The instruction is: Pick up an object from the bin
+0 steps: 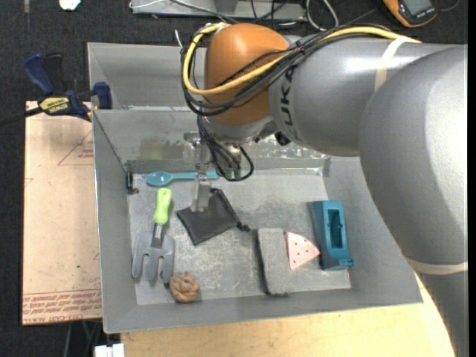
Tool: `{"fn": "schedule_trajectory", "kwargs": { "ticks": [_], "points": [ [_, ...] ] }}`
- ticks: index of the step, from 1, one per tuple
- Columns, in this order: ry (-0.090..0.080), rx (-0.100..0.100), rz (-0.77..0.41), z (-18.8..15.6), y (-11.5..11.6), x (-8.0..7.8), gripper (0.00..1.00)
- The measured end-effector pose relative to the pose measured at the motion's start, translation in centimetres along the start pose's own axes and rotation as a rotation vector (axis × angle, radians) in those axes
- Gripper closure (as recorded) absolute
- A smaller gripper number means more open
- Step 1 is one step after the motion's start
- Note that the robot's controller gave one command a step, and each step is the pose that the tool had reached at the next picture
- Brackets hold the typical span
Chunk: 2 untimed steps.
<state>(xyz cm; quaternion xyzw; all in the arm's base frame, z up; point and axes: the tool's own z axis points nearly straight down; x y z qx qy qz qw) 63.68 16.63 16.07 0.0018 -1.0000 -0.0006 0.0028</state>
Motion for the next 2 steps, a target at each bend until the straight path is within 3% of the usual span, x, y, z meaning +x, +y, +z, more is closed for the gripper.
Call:
{"fn": "schedule_trajectory", "kwargs": {
  "ticks": [1,2],
  "points": [
    [-0.007,-0.001,0.003,-0.5,-0.1,-0.1,0.00],
    [-0.006,-0.003,0.029,8.0,-4.5,2.2,0.00]
  ]
}}
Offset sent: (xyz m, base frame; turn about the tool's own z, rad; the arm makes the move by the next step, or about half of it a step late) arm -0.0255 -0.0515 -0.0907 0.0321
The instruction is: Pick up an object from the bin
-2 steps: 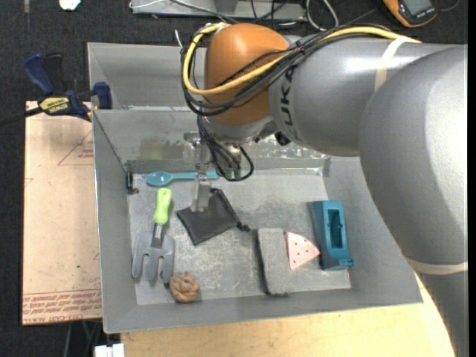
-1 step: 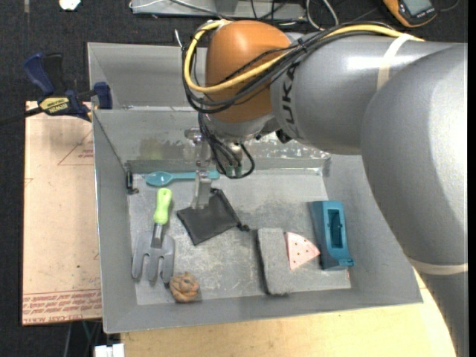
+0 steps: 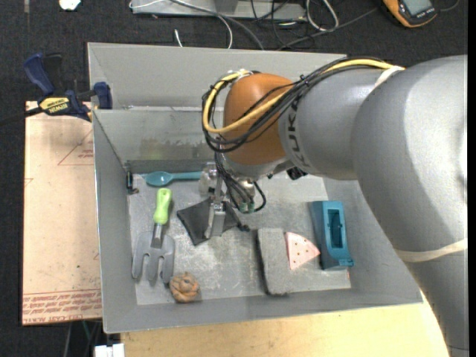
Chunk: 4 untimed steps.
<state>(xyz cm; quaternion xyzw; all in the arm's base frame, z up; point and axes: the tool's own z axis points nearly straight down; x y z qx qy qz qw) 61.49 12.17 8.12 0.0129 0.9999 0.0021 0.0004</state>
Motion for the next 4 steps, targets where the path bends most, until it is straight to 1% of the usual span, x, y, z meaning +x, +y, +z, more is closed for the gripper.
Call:
{"fn": "schedule_trajectory", "kwargs": {
  "ticks": [1,2,3,4],
  "points": [
    [-0.004,-0.002,0.008,1.0,-0.5,0.2,0.00],
    [0.005,-0.001,0.054,-2.0,-1.8,1.8,0.00],
    [-0.004,-0.004,0.044,0.9,-3.0,0.9,0.00],
    [-0.003,-0.005,0.209,1.0,-1.9,1.8,1.00]
  ]
}}
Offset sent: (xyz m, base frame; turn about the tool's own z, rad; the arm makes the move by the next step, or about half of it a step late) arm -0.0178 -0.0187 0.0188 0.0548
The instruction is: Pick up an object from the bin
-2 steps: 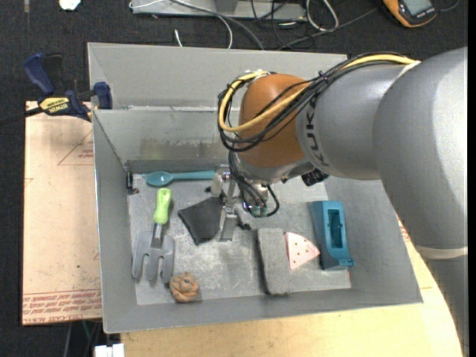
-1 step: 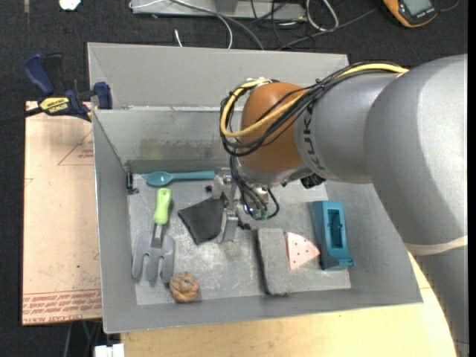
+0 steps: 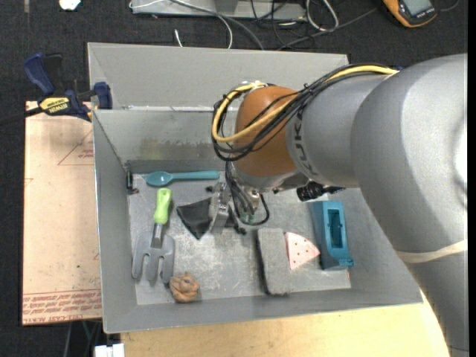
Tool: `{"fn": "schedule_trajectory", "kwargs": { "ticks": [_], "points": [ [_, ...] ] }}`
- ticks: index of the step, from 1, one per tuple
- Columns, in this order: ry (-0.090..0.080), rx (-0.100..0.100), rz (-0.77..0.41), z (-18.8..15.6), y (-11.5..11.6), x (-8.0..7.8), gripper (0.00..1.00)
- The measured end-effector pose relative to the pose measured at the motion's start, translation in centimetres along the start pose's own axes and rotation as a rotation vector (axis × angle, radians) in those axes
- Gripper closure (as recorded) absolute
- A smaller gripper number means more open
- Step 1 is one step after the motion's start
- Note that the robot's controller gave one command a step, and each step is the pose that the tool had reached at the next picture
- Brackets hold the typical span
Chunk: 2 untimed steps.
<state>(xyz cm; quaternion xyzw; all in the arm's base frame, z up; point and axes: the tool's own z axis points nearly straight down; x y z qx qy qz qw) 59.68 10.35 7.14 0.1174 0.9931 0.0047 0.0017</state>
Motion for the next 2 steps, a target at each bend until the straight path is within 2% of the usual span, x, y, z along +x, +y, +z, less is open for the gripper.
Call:
{"fn": "schedule_trajectory", "kwargs": {
  "ticks": [1,2],
  "points": [
    [0.000,0.000,0.000,0.0,0.0,0.0,1.00],
    [0.007,0.002,0.001,-3.8,-0.1,0.2,1.00]
  ]
}}
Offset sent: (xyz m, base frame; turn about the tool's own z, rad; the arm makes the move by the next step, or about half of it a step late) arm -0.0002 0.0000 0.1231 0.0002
